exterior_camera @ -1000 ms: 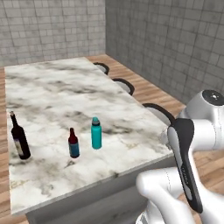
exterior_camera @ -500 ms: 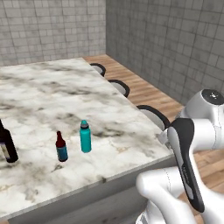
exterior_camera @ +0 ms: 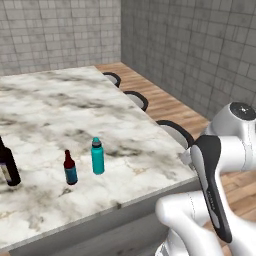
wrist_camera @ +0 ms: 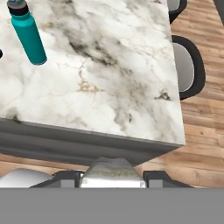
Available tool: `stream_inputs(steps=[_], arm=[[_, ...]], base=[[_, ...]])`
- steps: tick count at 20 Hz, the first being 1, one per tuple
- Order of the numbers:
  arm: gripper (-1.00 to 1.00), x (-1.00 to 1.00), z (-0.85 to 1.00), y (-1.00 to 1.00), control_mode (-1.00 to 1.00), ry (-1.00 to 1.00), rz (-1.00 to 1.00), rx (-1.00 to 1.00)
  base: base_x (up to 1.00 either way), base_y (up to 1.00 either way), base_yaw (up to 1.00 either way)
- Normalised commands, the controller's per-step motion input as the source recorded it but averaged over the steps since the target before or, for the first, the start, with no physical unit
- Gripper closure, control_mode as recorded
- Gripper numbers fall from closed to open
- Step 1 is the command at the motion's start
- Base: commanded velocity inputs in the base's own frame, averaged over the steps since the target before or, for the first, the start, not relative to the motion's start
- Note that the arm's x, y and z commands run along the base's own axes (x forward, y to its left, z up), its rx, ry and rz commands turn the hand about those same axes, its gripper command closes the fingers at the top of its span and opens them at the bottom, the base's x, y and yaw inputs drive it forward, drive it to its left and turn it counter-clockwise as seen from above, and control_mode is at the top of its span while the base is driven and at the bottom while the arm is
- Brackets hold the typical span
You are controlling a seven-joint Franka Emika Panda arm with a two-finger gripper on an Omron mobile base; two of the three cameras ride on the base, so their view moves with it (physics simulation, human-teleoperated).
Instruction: Move the drinks to the dining counter.
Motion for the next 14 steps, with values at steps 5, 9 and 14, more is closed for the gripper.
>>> stream_inputs(steps=[5,9,14], arm=[[1.00,0.13,0.00,0.02,-1.00,0.00,0.02,0.00],[1.00,0.85,0.00,0.38,-1.00,0.04,0.17,0.00],[1.00,1.00,0.00,0.48,-1.00,0.07,0.27,0.00]], base=[[0.00,0.00,0.00],[0.00,0.00,0.00],[0.00,0.00,0.00]])
